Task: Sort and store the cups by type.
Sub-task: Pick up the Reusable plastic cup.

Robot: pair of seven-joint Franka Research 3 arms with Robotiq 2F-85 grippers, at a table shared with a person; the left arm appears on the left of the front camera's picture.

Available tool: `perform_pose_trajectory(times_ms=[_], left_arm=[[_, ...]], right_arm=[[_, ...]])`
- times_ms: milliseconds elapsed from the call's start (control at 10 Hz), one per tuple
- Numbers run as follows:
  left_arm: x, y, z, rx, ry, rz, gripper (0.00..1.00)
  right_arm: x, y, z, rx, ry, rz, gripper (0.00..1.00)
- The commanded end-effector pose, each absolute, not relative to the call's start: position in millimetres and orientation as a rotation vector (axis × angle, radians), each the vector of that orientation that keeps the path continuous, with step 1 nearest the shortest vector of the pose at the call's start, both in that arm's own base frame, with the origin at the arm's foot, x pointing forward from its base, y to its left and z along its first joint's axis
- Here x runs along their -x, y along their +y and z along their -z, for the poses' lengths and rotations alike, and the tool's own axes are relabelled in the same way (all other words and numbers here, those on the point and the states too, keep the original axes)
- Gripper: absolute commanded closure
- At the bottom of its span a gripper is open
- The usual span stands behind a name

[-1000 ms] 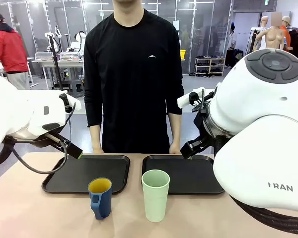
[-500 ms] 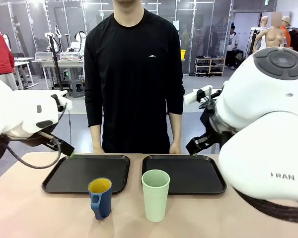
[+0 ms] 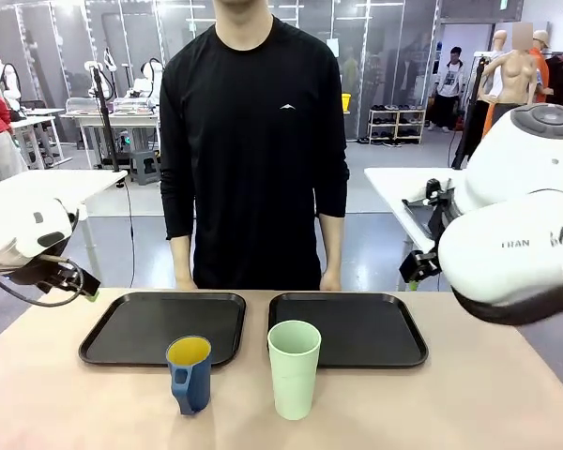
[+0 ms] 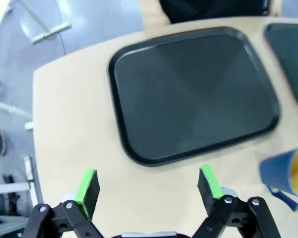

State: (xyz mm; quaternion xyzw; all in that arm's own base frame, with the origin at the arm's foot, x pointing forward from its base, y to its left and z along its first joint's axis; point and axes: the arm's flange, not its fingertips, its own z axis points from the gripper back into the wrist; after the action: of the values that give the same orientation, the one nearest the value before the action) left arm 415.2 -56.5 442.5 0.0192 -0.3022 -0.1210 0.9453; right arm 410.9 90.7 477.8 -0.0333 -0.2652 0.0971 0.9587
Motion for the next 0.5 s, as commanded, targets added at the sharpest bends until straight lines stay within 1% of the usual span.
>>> perform_pose_trajectory(times_ms=[0,100,400], left_arm=[[-449.0,-38.2,-426.4,-0.030,-0.614,0.177,0.00],[-461.2,-26.6,-416.6,-0.037,-0.587,0.125,0.00],[-476.3,-14.2,-408.0,-0.026,-0.582,0.096,0.00]], right_arm=[[-441.6,75.8,-473.8,0.009,-0.518,-0.188,0.00],[-456.3,63.2,-466.2,-0.013,-0.498,-0.174,0.00],[-486.8,39.3,-441.9,-0.062,-0.430,-0.154,0.00]])
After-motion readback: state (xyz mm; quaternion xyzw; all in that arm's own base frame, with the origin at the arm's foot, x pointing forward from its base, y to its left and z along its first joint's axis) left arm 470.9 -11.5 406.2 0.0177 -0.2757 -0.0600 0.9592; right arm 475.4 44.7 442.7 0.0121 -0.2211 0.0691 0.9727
